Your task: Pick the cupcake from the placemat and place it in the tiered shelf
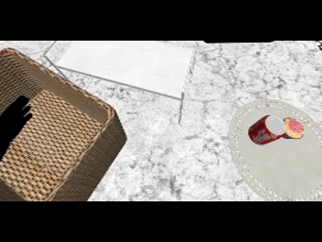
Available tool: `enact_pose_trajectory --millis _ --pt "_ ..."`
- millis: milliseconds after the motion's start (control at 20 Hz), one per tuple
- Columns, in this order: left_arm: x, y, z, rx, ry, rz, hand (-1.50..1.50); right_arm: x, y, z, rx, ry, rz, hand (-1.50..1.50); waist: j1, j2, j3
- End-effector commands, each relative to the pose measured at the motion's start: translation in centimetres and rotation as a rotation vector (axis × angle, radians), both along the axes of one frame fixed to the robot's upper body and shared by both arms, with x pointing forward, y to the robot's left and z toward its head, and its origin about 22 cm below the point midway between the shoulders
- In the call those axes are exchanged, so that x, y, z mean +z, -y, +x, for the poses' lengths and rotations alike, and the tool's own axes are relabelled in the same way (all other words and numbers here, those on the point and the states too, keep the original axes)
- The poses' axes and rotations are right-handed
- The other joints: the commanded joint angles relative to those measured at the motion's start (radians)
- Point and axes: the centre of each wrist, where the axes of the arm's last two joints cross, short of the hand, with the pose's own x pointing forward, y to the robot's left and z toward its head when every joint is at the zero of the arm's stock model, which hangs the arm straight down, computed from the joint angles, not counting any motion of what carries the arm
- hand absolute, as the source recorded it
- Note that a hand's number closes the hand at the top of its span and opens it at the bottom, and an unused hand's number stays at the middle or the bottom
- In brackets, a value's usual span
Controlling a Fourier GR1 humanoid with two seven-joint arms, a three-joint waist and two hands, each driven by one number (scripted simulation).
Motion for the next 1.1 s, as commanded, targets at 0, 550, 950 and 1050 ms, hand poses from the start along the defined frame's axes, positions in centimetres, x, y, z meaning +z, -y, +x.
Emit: enact_pose_trajectory --millis 0,550,950,1050 --pt "-6.2 2.9 -1.8 0.104 -0.198 -0.192 0.0 1.1 3.6 -1.3 0.125 -0.038 -0.001 -1.5 0.008 0.012 -0.015" --pt "-4.9 4.8 -1.5 0.116 -0.221 -0.2 0.0 8.1 6.2 -1.1 0.461 -0.197 -0.145 -1.5 0.001 -0.005 -0.019" --pt "-5.5 4.5 -1.4 0.148 -0.226 -0.192 0.0 9.9 1.9 1.8 0.391 -0.286 -0.354 -1.5 -0.015 -0.01 -0.024" --pt "-6.1 5.1 -2.3 0.142 -0.236 -0.189 0.0 9.0 0.3 2.7 0.371 -0.279 -0.352 -1.5 -0.014 -0.012 -0.024"
